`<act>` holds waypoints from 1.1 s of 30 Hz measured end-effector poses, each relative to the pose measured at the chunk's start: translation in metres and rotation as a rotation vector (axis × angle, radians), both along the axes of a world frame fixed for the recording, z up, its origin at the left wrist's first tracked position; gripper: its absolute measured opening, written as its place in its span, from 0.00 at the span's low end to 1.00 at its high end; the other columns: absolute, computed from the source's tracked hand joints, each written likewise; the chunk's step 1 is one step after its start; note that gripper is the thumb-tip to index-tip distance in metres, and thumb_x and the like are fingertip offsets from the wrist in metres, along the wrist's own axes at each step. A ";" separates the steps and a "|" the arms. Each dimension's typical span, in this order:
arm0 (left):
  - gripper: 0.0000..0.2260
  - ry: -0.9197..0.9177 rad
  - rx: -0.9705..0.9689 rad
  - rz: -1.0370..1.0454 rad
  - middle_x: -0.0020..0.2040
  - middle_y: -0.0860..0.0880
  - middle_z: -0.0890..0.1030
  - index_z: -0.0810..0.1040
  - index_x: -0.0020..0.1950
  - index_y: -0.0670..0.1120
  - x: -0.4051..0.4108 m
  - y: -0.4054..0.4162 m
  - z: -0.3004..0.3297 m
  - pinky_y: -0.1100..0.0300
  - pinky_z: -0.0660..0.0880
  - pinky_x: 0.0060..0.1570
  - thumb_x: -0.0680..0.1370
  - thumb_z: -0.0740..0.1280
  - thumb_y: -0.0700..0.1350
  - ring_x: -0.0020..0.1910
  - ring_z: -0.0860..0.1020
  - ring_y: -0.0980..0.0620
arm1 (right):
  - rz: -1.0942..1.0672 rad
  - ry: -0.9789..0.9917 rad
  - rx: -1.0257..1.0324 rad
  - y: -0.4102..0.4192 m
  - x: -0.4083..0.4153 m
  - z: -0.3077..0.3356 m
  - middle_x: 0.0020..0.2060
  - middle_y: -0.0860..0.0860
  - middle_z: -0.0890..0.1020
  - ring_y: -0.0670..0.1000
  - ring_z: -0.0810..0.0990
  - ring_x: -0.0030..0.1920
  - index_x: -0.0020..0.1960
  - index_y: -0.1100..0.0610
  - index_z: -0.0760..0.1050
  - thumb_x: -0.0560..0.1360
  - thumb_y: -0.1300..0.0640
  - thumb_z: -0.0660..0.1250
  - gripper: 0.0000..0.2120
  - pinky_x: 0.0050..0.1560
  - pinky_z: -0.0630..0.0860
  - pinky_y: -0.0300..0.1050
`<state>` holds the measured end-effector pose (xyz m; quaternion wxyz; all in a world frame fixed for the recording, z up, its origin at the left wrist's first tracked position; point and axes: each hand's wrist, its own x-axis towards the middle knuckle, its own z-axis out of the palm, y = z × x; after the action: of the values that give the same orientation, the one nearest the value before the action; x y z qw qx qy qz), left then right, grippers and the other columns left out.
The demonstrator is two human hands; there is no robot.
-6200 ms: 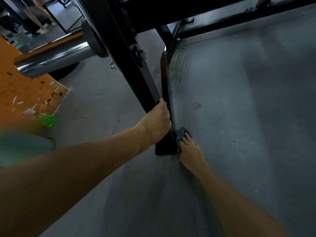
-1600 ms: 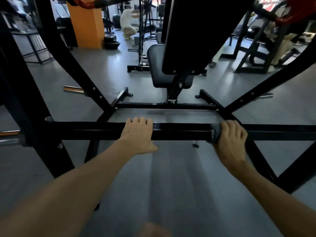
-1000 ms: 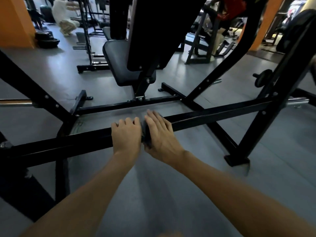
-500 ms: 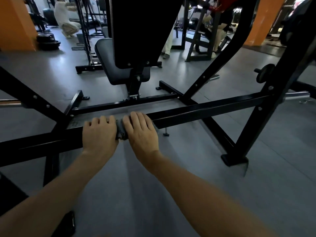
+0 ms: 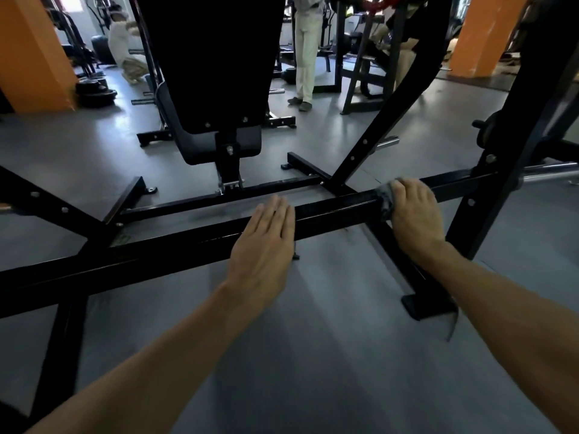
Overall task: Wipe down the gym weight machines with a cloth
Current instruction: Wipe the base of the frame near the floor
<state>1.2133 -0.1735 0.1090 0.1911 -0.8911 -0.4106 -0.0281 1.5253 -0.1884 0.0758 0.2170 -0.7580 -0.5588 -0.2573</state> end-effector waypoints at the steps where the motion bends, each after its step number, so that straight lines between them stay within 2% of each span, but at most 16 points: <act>1: 0.40 0.003 -0.006 0.006 0.81 0.36 0.35 0.33 0.80 0.35 0.010 0.000 0.001 0.46 0.40 0.80 0.81 0.60 0.41 0.80 0.35 0.40 | -0.023 0.036 0.027 0.005 -0.007 -0.003 0.65 0.64 0.72 0.65 0.69 0.68 0.67 0.65 0.69 0.76 0.63 0.63 0.20 0.73 0.63 0.59; 4: 0.41 -0.007 0.008 0.031 0.80 0.34 0.35 0.33 0.79 0.33 0.055 0.004 0.004 0.45 0.39 0.80 0.81 0.62 0.40 0.80 0.36 0.38 | 0.037 0.037 0.063 0.018 -0.067 -0.018 0.66 0.66 0.73 0.66 0.70 0.69 0.69 0.66 0.69 0.73 0.67 0.67 0.25 0.75 0.61 0.61; 7: 0.41 -0.118 0.014 0.099 0.81 0.33 0.39 0.36 0.79 0.32 0.104 0.008 0.003 0.45 0.42 0.80 0.82 0.65 0.41 0.81 0.40 0.38 | 0.243 -0.135 0.139 0.023 -0.090 -0.028 0.67 0.61 0.72 0.61 0.67 0.71 0.71 0.63 0.65 0.73 0.59 0.72 0.30 0.77 0.56 0.55; 10: 0.47 -0.190 0.051 0.106 0.82 0.34 0.42 0.35 0.79 0.33 0.135 0.006 -0.007 0.43 0.49 0.80 0.80 0.69 0.47 0.82 0.43 0.37 | 0.345 -0.240 0.118 0.021 -0.033 -0.020 0.66 0.57 0.74 0.58 0.70 0.69 0.72 0.60 0.64 0.73 0.60 0.71 0.30 0.74 0.59 0.52; 14: 0.56 -0.168 0.047 0.065 0.83 0.42 0.37 0.29 0.79 0.40 0.144 0.005 -0.010 0.33 0.53 0.76 0.76 0.74 0.54 0.81 0.43 0.35 | 0.248 -0.207 0.071 0.017 0.061 -0.018 0.65 0.58 0.73 0.59 0.71 0.67 0.72 0.59 0.64 0.70 0.58 0.77 0.35 0.73 0.60 0.54; 18: 0.55 -0.114 0.063 0.080 0.83 0.42 0.37 0.30 0.79 0.40 0.144 0.009 -0.007 0.27 0.53 0.74 0.76 0.73 0.55 0.82 0.44 0.36 | 0.197 -0.125 0.142 0.023 0.073 -0.022 0.63 0.59 0.73 0.60 0.70 0.66 0.69 0.60 0.64 0.70 0.64 0.74 0.32 0.73 0.58 0.55; 21: 0.53 -0.125 0.110 0.118 0.82 0.35 0.41 0.34 0.79 0.34 0.166 0.007 -0.005 0.31 0.49 0.77 0.77 0.72 0.54 0.82 0.44 0.36 | 0.170 -0.040 0.235 0.028 0.034 -0.038 0.65 0.61 0.72 0.61 0.67 0.70 0.70 0.61 0.64 0.70 0.65 0.73 0.32 0.76 0.54 0.56; 24: 0.38 -0.217 0.141 0.087 0.81 0.32 0.44 0.37 0.79 0.32 0.207 0.002 0.003 0.41 0.50 0.80 0.84 0.62 0.44 0.81 0.45 0.36 | 0.279 -0.193 0.226 0.031 0.022 -0.041 0.69 0.60 0.68 0.59 0.63 0.73 0.74 0.63 0.63 0.75 0.57 0.71 0.31 0.79 0.45 0.52; 25: 0.37 -0.224 0.115 0.102 0.81 0.31 0.43 0.36 0.79 0.31 0.219 0.002 0.006 0.42 0.51 0.80 0.84 0.60 0.42 0.81 0.44 0.36 | 0.327 -0.255 0.204 0.029 0.036 -0.037 0.69 0.58 0.67 0.59 0.63 0.72 0.75 0.62 0.63 0.77 0.56 0.67 0.29 0.79 0.45 0.50; 27: 0.44 -0.190 0.079 0.125 0.80 0.30 0.39 0.32 0.77 0.30 0.236 0.001 0.009 0.42 0.52 0.79 0.82 0.65 0.44 0.81 0.42 0.34 | 0.339 -0.251 0.126 0.020 0.081 -0.024 0.68 0.57 0.69 0.58 0.67 0.70 0.74 0.59 0.64 0.76 0.56 0.63 0.27 0.77 0.54 0.52; 29: 0.50 -0.127 0.054 0.114 0.79 0.28 0.38 0.31 0.76 0.29 0.250 0.001 0.010 0.42 0.51 0.80 0.79 0.71 0.46 0.80 0.41 0.32 | 0.249 -0.144 0.051 0.009 0.142 -0.016 0.67 0.58 0.72 0.60 0.70 0.68 0.72 0.57 0.64 0.74 0.59 0.65 0.27 0.74 0.60 0.56; 31: 0.52 -0.089 0.049 0.077 0.79 0.28 0.38 0.31 0.76 0.29 0.267 0.008 0.009 0.43 0.49 0.80 0.79 0.72 0.47 0.80 0.41 0.33 | 0.153 -0.108 0.020 -0.001 0.199 -0.008 0.65 0.59 0.73 0.62 0.71 0.67 0.71 0.57 0.63 0.71 0.65 0.69 0.30 0.72 0.63 0.57; 33: 0.51 -0.033 0.025 0.027 0.80 0.31 0.40 0.33 0.78 0.31 0.284 0.014 0.008 0.45 0.50 0.80 0.79 0.72 0.48 0.81 0.43 0.36 | 0.105 -0.070 -0.005 -0.004 0.218 -0.005 0.64 0.60 0.73 0.62 0.72 0.66 0.70 0.58 0.62 0.68 0.67 0.71 0.33 0.72 0.66 0.59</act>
<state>1.4977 -0.1594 0.1167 0.1959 -0.8824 -0.4253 -0.0455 1.7437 -0.1925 0.0705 0.2087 -0.7187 -0.6057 -0.2703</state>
